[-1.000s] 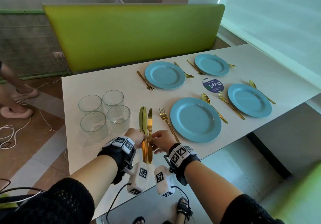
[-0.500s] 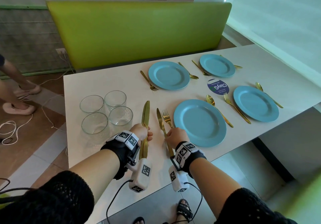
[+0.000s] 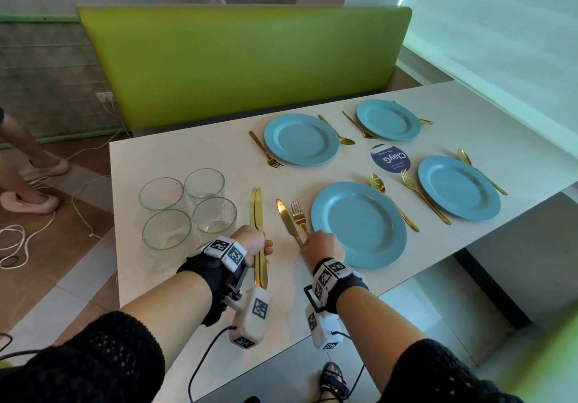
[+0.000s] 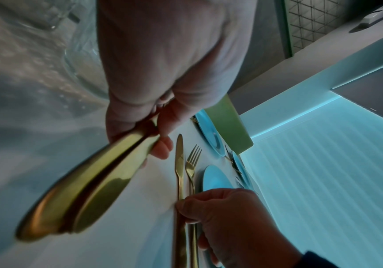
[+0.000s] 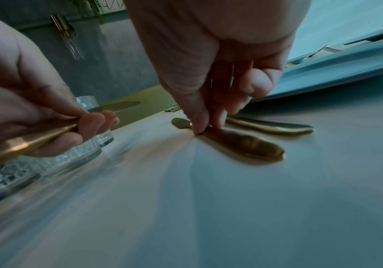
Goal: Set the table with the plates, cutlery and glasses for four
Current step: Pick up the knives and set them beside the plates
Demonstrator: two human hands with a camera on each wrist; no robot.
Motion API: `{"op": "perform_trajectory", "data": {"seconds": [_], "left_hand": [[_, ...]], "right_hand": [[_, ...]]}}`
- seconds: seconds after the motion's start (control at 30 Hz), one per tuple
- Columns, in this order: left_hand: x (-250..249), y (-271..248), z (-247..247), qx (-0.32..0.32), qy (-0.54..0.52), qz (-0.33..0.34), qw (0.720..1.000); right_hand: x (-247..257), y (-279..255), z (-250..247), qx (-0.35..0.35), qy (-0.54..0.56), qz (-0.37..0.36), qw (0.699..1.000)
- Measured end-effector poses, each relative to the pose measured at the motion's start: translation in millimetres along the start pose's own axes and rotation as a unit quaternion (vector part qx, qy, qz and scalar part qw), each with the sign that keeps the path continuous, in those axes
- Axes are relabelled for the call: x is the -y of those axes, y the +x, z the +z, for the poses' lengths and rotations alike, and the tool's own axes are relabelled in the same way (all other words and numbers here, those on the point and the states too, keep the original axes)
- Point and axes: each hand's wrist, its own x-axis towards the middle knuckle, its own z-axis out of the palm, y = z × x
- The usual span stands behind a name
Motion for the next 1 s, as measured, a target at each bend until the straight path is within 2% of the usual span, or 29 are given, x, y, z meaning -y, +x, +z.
{"op": "perform_trajectory", "data": {"seconds": [0.53,0.8,0.93,1.0], "left_hand": [[4,5,0,0.005,0.054,0.019,0.998],[5,9,-3,0.044,0.029,0.004,0.999],[3,10,-3,0.049,0.013,0.003,0.999],[0,11,-1,0.029,0.028,0.008,0.999]], "right_hand": [[0,4,2,-0.004,0.0,0.004,1.0],[0,2,1,-0.008,-0.004,-0.004,1.0],[-2,1,-9,-0.017,-0.001,-0.007,1.0],[-5,1,-21,-0.034,0.009,-0.011,0.999]]}}
